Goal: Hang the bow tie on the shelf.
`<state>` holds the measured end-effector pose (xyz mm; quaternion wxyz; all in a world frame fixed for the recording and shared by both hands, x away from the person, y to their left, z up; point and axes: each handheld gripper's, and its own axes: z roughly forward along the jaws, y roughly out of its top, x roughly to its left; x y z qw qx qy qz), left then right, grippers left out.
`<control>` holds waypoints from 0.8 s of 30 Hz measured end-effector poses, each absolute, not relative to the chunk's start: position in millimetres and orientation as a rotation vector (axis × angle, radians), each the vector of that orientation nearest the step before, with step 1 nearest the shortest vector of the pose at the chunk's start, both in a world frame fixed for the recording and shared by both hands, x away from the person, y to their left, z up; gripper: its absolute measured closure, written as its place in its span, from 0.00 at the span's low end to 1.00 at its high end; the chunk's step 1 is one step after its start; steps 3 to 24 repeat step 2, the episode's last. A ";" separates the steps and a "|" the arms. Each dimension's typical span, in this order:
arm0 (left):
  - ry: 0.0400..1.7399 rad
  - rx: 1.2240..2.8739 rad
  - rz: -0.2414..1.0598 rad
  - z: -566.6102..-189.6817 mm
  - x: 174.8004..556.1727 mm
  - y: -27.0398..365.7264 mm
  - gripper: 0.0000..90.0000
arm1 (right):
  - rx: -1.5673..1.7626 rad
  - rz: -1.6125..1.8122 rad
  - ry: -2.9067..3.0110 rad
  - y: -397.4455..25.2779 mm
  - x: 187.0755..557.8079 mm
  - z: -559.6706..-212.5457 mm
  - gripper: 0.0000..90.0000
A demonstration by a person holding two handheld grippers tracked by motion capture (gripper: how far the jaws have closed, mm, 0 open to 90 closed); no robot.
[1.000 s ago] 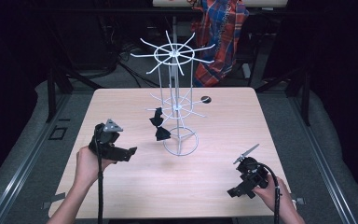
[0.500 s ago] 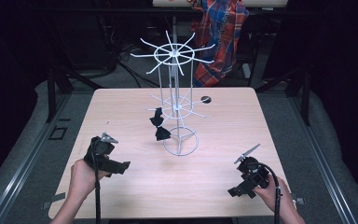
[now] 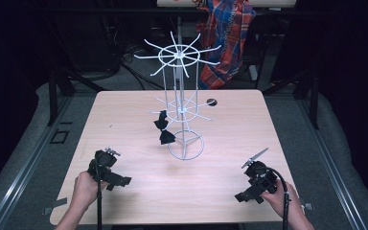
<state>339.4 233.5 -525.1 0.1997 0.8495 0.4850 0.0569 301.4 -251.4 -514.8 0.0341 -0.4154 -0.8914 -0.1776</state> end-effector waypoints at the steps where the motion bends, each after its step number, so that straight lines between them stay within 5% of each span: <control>1: 1.356 2.369 0.166 -524.4 339.3 233.6 0.00 | -1.274 -0.554 -2.736 -251.3 301.2 -514.8 0.13; 24: 1.357 2.362 0.173 -524.1 338.7 233.1 0.00 | -1.277 -0.561 -2.735 -251.0 300.7 -515.0 0.13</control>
